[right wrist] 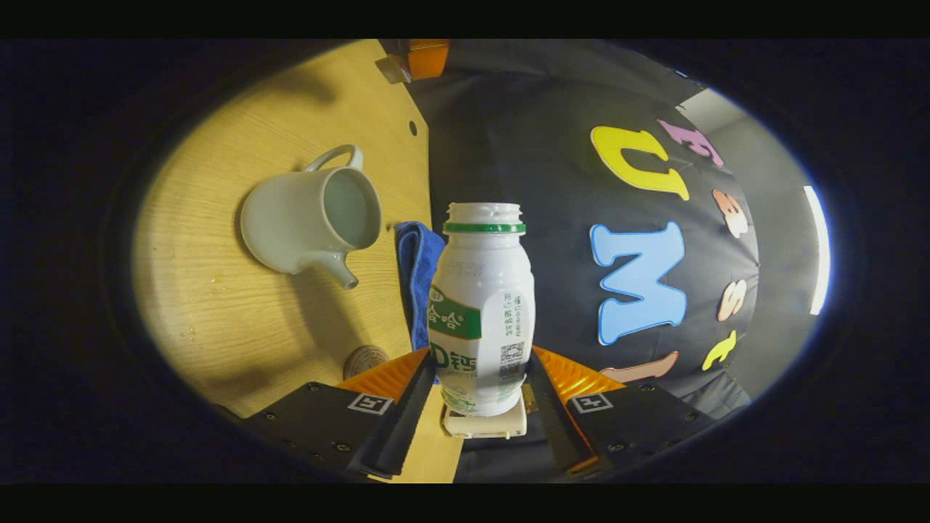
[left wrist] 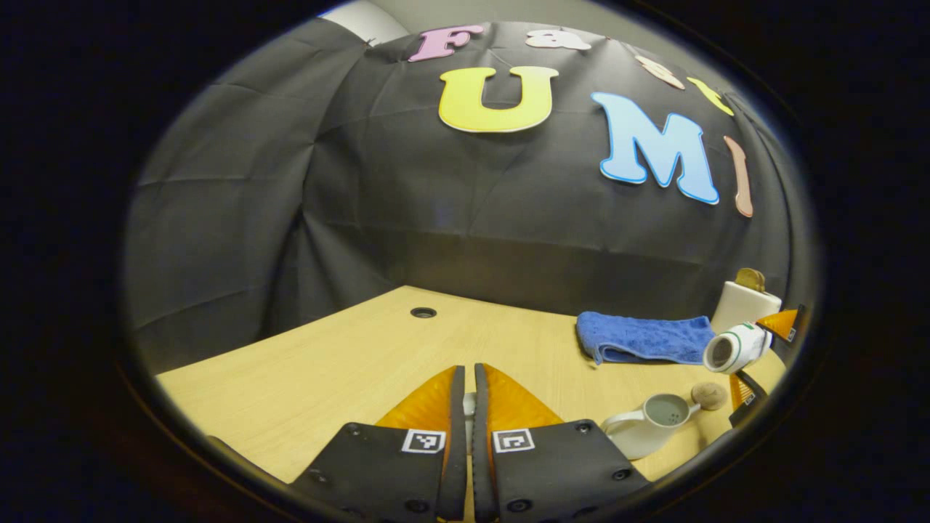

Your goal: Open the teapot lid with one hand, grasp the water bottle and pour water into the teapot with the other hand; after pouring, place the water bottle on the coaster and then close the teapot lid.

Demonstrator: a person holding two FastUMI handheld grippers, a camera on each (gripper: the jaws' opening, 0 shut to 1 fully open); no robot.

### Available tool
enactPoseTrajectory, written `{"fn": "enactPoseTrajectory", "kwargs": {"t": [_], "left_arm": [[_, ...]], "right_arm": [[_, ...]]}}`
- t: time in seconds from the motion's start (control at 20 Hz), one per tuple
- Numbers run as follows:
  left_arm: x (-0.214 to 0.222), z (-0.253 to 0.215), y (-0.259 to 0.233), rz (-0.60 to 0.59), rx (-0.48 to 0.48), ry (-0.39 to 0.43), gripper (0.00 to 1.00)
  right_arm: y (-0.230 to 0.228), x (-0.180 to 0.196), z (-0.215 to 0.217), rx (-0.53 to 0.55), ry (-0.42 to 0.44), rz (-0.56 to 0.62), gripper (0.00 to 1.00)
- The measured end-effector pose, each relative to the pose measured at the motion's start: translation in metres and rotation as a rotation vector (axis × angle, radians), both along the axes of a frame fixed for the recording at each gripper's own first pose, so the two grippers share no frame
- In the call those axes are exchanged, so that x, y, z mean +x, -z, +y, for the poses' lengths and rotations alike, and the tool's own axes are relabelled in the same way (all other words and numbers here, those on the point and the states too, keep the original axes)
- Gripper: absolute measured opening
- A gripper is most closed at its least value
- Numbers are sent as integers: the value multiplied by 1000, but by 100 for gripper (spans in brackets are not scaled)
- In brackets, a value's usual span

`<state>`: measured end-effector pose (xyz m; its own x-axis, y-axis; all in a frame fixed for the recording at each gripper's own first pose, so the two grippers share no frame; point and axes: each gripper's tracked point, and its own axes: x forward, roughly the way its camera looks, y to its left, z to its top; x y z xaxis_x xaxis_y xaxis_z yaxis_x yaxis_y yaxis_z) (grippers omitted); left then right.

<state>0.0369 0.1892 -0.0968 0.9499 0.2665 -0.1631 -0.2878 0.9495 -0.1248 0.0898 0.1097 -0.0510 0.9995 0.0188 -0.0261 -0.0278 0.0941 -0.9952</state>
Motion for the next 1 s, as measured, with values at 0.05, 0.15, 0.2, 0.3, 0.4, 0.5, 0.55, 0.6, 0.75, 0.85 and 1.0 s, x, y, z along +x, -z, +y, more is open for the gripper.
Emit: {"fn": "enactPoseTrajectory", "kwargs": {"t": [0.05, 0.15, 0.2, 0.3, 0.4, 0.5, 0.55, 0.6, 0.75, 0.85, 1.0], "left_arm": [[-1, 0, 1, -1, 1, 1, 10], [-1, 0, 1, -1, -1, 0, 7], [-1, 0, 1, -1, -1, 0, 6], [-1, 0, 2, 1, 1, -1, 10], [-1, -1, 2, 4, 2, 1, 10], [-2, -1, 2, 6, 2, 1, 7], [-1, 0, 3, 6, 2, 0, 7], [-2, 0, 2, 6, 2, 0, 10], [0, -1, 3, 6, 2, 0, 7], [0, -1, 4, 8, 2, 2, 10], [1, -2, 4, 13, 5, 2, 10]], "right_arm": [[-1, 2, 0, -17, -4, -3, 74], [-3, 1, 0, -49, -9, -18, 74], [-3, 1, 1, -69, -14, -26, 74], [-6, 0, 3, -99, -27, -45, 74], [-10, 1, 7, -121, -37, -61, 74], [-10, 2, 8, -139, -42, -68, 74], [-11, 2, 9, -150, -44, -69, 74], [-11, 3, 9, -159, -46, -73, 74], [-12, 5, 9, -181, -49, -83, 74], [-13, 6, 9, -195, -50, -88, 74], [-16, 7, 9, -221, -55, -101, 74]]}}
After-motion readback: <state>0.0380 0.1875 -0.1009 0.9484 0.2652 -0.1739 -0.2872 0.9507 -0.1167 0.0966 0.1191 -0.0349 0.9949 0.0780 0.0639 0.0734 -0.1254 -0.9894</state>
